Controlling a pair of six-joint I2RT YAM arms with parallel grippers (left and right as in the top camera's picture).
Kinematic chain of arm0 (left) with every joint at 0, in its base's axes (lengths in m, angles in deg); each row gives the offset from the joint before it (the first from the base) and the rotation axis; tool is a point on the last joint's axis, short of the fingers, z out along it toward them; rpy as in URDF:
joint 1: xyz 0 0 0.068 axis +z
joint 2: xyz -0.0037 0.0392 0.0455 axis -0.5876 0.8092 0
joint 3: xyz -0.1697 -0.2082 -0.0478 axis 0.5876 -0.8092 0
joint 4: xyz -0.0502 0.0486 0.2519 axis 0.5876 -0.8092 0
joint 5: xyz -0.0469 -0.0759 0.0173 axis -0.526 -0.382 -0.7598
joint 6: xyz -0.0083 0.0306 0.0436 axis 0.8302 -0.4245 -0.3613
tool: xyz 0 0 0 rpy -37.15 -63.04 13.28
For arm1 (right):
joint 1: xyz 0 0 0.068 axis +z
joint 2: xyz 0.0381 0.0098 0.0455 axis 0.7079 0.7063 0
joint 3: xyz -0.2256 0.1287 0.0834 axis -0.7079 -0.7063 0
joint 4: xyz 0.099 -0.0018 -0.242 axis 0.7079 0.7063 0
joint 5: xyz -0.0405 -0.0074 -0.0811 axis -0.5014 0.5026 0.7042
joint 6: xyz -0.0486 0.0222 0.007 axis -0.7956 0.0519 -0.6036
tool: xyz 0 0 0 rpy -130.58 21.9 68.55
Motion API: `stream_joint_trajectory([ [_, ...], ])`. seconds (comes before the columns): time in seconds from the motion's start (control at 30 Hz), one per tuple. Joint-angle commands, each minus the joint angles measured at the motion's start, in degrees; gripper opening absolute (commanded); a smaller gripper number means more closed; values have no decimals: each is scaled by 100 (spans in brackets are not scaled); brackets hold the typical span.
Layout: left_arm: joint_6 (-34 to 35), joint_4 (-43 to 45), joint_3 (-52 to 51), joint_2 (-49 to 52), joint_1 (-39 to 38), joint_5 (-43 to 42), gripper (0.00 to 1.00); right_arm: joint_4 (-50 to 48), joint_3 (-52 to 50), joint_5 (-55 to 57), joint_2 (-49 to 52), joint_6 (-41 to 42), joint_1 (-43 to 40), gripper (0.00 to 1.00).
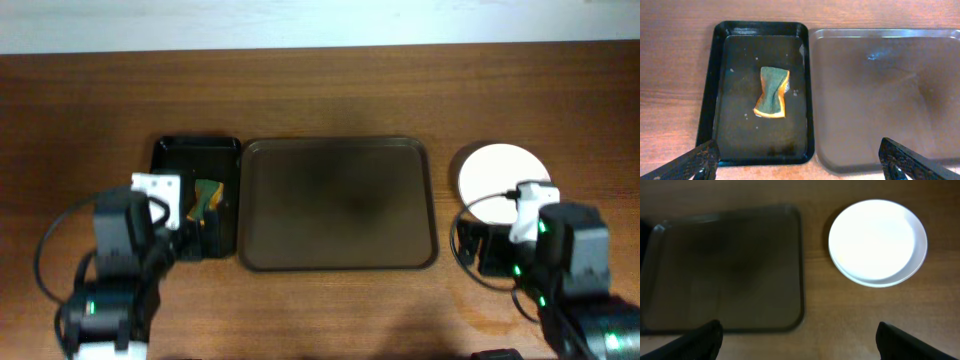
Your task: Clean dirty plates on tray and stack at the side
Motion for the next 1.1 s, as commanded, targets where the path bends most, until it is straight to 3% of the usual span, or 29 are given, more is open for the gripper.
stream_joint_trajectory([
  [0.0, -85, 50, -153, -538, -17, -160, 100, 131, -57, 92, -258, 46, 42, 98],
  [0.33, -85, 52, -153, -610, -17, -160, 100, 129, -70, 92, -28, 46, 39, 98],
  [0.5, -85, 50, -153, -610, -17, -160, 100, -66, -251, 415, -813, -181, -122, 98],
  [0.67, -87, 52, -153, -610, -17, -160, 100, -2341, -2597, 326, -3215, -256, -125, 98],
  [0.77, -87, 50, -153, -610, -17, -160, 100, -3646, -3753, 328, -4129, -258, -127, 99],
  [0.97, -85, 50, -153, -610, -17, -160, 100, -6319, -5873, 186, -4284, -337, -131, 98],
  [1.07, -85, 52, -153, -610, -17, -160, 100, -5810, -5871, -151, -4284, -887, -131, 98],
])
